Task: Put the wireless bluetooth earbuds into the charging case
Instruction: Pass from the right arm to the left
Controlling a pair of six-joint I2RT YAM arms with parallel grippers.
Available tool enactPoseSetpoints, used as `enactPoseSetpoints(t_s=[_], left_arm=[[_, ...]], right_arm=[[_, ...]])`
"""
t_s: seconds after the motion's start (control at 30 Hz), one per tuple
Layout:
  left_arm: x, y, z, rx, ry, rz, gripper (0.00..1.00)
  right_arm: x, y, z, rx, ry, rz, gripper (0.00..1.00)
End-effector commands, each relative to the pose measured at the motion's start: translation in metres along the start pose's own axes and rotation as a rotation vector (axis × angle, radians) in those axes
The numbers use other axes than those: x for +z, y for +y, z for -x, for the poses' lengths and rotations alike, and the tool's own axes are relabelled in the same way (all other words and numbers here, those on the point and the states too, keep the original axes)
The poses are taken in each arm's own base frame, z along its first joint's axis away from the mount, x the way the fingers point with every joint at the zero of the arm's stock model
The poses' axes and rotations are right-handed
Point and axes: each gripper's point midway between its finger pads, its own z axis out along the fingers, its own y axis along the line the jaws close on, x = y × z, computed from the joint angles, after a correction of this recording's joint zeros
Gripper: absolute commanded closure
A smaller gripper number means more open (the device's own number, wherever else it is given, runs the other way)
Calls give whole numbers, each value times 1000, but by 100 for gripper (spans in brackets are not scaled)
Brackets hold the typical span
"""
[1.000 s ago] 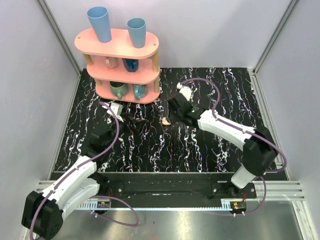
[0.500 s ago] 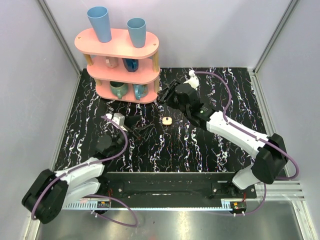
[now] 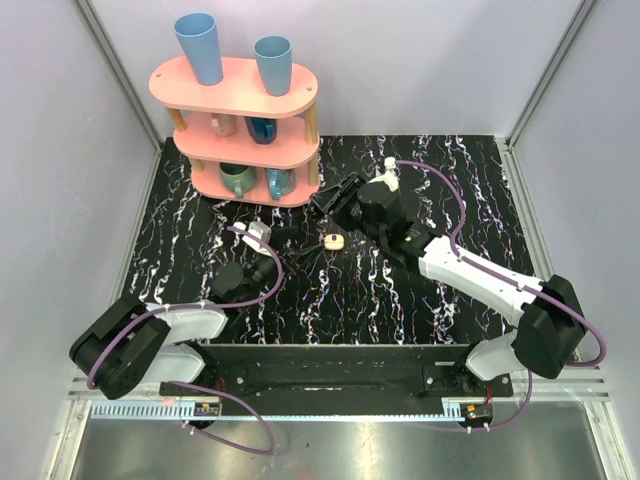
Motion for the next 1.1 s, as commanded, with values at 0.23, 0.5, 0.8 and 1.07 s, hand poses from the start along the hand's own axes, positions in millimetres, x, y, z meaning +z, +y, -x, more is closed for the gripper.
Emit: enactPoseSetpoints(t_s=[0.23,0.5,0.8,1.07], left_arm=[[4,-41,148,57,-523,-128,6],[10,-42,155,5,-551,-134,24],[15,-44,163,-8,-569,-135,35],[18,-42,161,-33,-564,-131,41]], right_arm=[[-15,33,3,61,9,127,72],[-15,33,-1,74,19,156,72],[-15,36,-4,78,27,173,73],[-17,40,-9,95,42,203,73]])
